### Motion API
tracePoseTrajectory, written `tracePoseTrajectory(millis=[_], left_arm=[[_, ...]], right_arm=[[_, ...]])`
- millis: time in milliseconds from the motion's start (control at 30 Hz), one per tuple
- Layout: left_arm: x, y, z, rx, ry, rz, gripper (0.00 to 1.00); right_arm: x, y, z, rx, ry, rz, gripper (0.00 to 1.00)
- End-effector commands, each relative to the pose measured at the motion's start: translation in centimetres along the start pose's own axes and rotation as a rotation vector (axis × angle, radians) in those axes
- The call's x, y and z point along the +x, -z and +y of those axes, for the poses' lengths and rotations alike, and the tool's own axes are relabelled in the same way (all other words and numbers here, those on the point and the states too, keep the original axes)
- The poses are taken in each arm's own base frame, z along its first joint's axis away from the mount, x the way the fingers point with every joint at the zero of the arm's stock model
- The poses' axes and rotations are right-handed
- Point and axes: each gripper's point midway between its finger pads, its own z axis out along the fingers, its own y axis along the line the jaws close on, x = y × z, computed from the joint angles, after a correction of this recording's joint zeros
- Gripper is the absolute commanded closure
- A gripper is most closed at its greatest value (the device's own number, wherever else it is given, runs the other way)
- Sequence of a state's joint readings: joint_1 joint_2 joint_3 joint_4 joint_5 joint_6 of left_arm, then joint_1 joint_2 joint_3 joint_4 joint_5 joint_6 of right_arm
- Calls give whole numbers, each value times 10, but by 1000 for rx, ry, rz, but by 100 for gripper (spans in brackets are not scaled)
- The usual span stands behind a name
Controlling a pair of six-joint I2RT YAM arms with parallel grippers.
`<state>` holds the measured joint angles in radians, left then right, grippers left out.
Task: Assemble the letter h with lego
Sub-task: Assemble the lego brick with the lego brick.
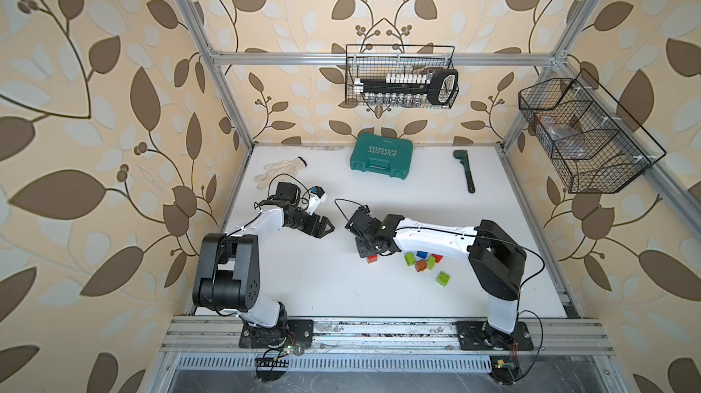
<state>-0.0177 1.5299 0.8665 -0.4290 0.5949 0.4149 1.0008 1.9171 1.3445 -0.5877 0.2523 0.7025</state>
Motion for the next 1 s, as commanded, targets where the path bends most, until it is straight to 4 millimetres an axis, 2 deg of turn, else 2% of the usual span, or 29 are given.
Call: tracePoseTrajectory(millis=[0,133,467,967], left_arm=[[-3,2,-1,19,8,-16,15],[-3,2,-1,17,7,-15,15],[-4,2,-2,28,16,-18,15],[-4,2,-2,34,23,-11,15]], right_arm=[[27,-13,-10,53,41,56,99],[23,-7,-5,56,54,50,99],[-5,20,3,55,87,-7,99],[5,2,0,64,93,1,100]])
